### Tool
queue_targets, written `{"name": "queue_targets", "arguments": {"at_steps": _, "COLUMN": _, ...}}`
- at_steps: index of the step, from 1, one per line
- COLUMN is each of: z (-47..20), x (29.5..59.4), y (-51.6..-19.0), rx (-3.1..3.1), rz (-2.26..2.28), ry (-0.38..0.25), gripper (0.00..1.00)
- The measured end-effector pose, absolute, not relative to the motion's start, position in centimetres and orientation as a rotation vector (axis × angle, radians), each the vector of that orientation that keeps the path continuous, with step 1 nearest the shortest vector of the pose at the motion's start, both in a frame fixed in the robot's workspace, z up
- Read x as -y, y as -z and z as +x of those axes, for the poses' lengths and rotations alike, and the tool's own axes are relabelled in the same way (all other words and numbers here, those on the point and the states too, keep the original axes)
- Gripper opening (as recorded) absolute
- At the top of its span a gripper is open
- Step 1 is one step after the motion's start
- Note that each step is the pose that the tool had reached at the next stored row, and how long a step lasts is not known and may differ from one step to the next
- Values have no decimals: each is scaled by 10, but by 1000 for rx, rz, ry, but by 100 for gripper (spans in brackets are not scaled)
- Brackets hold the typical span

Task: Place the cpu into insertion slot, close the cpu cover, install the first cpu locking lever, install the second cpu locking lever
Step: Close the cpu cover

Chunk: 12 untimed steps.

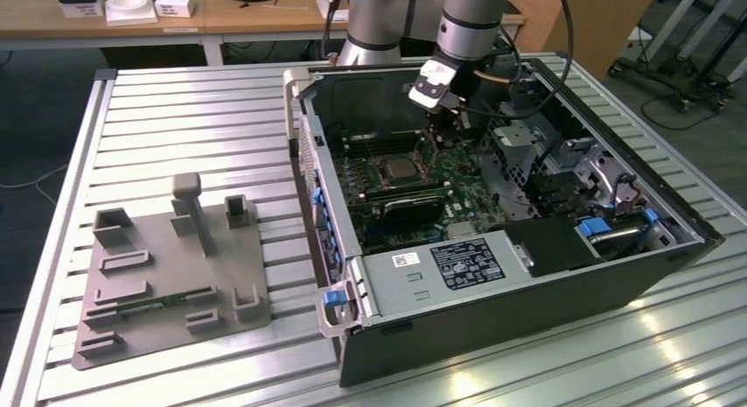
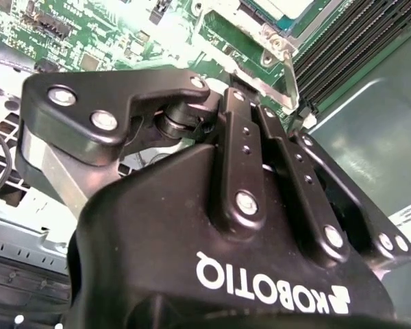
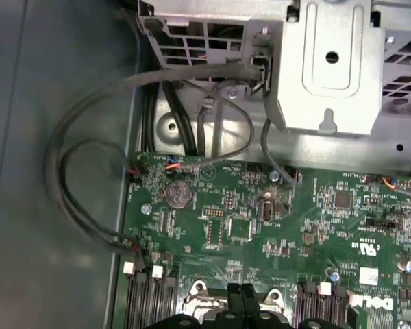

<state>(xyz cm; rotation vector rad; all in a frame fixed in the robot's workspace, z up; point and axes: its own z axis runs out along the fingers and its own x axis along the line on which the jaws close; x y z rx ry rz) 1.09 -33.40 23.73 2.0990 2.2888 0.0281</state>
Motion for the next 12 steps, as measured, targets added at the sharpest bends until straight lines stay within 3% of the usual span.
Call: {"name": "queue_targets", "arguments": {"at_steps": 12, "z": 0, "x": 334, "y": -237, "rx": -2289, "rz": 2099, "ry": -28, "gripper": 10}}
